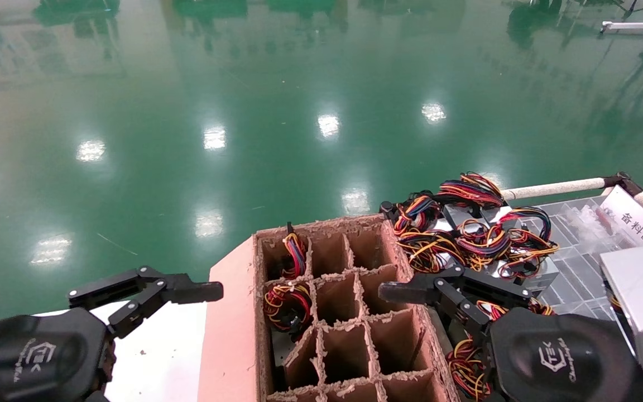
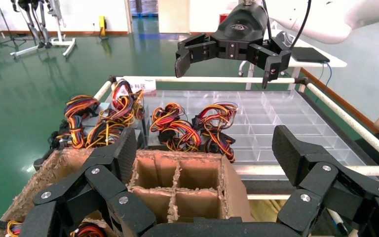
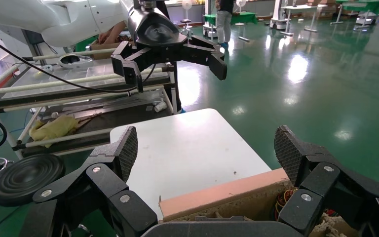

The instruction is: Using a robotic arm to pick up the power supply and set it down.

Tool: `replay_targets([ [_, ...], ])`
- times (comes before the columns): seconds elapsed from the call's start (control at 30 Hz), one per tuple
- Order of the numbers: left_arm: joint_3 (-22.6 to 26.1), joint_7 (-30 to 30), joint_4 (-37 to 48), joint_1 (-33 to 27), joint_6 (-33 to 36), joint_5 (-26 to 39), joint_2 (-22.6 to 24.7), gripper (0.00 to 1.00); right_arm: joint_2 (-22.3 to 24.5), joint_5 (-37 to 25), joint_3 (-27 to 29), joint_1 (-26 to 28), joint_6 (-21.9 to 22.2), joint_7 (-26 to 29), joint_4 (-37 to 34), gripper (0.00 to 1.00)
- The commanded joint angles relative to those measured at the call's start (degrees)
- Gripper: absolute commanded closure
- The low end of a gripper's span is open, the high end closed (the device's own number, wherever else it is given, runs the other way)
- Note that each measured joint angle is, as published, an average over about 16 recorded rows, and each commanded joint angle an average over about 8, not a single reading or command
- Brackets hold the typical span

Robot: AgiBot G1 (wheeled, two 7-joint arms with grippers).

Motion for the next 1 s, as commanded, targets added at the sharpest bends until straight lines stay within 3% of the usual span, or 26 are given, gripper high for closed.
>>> replay_targets([
  [0.03,0.0,0.0,0.0,0.0,0.0,0.0,0.0,0.00,0.0,0.0,0.0,0.0,0.0,0.0,0.0,0.00],
  [1.0,0.0,0.0,0.0,0.0,0.0,0.0,0.0,0.00,0.0,0.0,0.0,0.0,0.0,0.0,0.0,0.00],
])
